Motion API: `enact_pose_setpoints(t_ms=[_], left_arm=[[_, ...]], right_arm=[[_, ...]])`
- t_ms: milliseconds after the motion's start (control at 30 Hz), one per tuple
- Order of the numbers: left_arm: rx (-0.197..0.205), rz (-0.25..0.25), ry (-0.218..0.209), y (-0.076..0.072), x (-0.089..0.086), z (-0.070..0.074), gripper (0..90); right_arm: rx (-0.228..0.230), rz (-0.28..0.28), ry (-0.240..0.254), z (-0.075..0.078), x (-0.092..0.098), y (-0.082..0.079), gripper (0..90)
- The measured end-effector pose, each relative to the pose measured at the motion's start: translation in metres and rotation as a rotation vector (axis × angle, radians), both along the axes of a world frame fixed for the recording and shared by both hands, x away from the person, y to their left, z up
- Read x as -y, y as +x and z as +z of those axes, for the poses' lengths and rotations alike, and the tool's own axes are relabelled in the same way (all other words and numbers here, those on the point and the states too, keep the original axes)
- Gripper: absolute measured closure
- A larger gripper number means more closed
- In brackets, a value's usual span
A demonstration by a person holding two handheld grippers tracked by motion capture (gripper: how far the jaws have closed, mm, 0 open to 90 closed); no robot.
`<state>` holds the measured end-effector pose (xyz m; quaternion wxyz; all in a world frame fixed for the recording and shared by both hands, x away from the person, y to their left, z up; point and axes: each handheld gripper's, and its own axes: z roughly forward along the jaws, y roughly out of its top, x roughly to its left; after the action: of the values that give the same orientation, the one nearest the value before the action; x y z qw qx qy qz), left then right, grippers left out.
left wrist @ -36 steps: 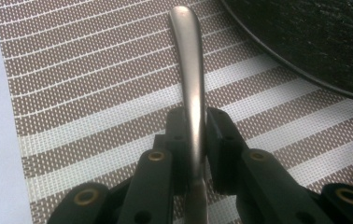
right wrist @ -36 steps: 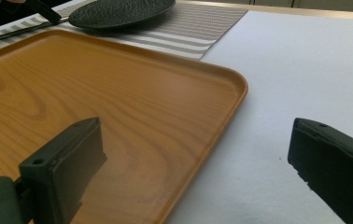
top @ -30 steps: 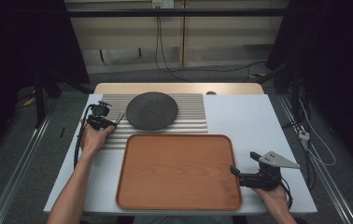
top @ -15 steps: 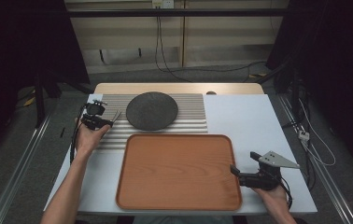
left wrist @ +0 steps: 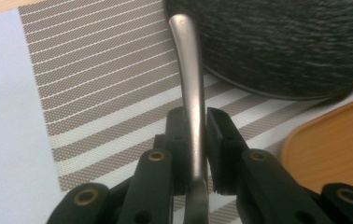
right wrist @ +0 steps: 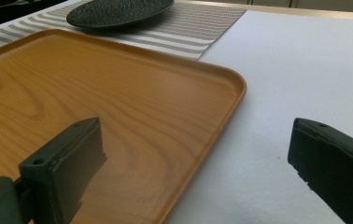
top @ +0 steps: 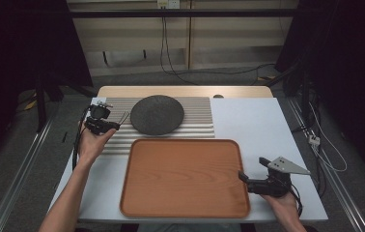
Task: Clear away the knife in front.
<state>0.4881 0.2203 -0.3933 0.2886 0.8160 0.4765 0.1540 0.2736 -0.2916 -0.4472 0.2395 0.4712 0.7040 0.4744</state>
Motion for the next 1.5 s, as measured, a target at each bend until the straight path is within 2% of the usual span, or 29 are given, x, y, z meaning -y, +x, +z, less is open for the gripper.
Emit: enact_pose_setpoints(t_ms=[267, 300, 367, 400, 467, 533, 633, 733, 833, 967, 1100, 1167, 1200, 1300, 1400, 1433, 1500], left_arm=[[0.025, -0.053, -0.02, -0.01, 0.012, 0.007, 79.9], [0.029, -0.076, -0.008, -0.01, 0.013, 0.008, 79.9], [0.041, -0.075, -0.018, -0.014, 0.017, 0.011, 79.9], [0.052, -0.087, -0.006, -0.015, 0.018, 0.013, 79.9], [0.068, -0.093, -0.026, -0.017, 0.022, 0.015, 79.8], [0.075, -0.103, -0.012, -0.02, 0.027, 0.016, 79.8], [0.07, -0.122, -0.002, -0.023, 0.033, 0.017, 79.8], [0.07, -0.117, -0.025, -0.026, 0.037, 0.017, 79.8], [0.076, -0.097, -0.015, -0.028, 0.041, 0.018, 79.9], [0.064, -0.105, -0.04, -0.032, 0.046, 0.019, 79.9], [0.072, -0.133, -0.033, -0.037, 0.052, 0.022, 79.8], [0.073, -0.127, -0.053, -0.038, 0.057, 0.021, 79.8], [0.075, -0.145, -0.034, -0.039, 0.059, 0.022, 79.8], [0.075, -0.155, -0.047, -0.042, 0.067, 0.021, 79.8], [0.071, -0.188, -0.024, -0.045, 0.072, 0.02, 79.8], [0.072, -0.178, -0.039, -0.047, 0.075, 0.019, 79.8], [0.076, -0.177, -0.032, -0.049, 0.08, 0.018, 79.8]], right_arm=[[-0.007, -0.002, 0.016, 0.0, 0.0, -0.001, 3.5], [-0.008, -0.001, 0.016, 0.0, 0.001, -0.001, 3.5], [-0.009, -0.001, 0.018, 0.0, 0.001, -0.001, 3.5], [-0.007, -0.003, 0.016, 0.0, 0.001, -0.001, 3.5], [-0.007, -0.002, 0.016, 0.0, 0.001, -0.001, 3.5], [-0.008, -0.004, 0.017, 0.0, 0.001, -0.001, 3.5], [-0.007, -0.002, 0.016, 0.0, 0.001, -0.001, 3.5], [-0.008, 0.0, 0.016, 0.0, 0.001, -0.001, 3.5], [-0.007, 0.0, 0.016, 0.0, 0.001, -0.001, 3.5], [-0.008, 0.0, 0.015, 0.0, 0.001, -0.001, 3.5], [-0.008, 0.001, 0.015, 0.0, 0.0, -0.001, 3.5], [-0.007, 0.0, 0.014, 0.0, 0.001, -0.001, 3.5], [-0.008, -0.002, 0.014, 0.0, 0.001, -0.001, 3.5], [-0.008, -0.003, 0.014, 0.0, 0.001, -0.001, 3.5], [-0.008, -0.002, 0.013, 0.0, 0.001, -0.001, 3.5], [-0.006, 0.0, 0.015, 0.0, 0.0, -0.001, 3.5], [-0.006, 0.0, 0.015, 0.0, 0.0, -0.001, 3.5]])
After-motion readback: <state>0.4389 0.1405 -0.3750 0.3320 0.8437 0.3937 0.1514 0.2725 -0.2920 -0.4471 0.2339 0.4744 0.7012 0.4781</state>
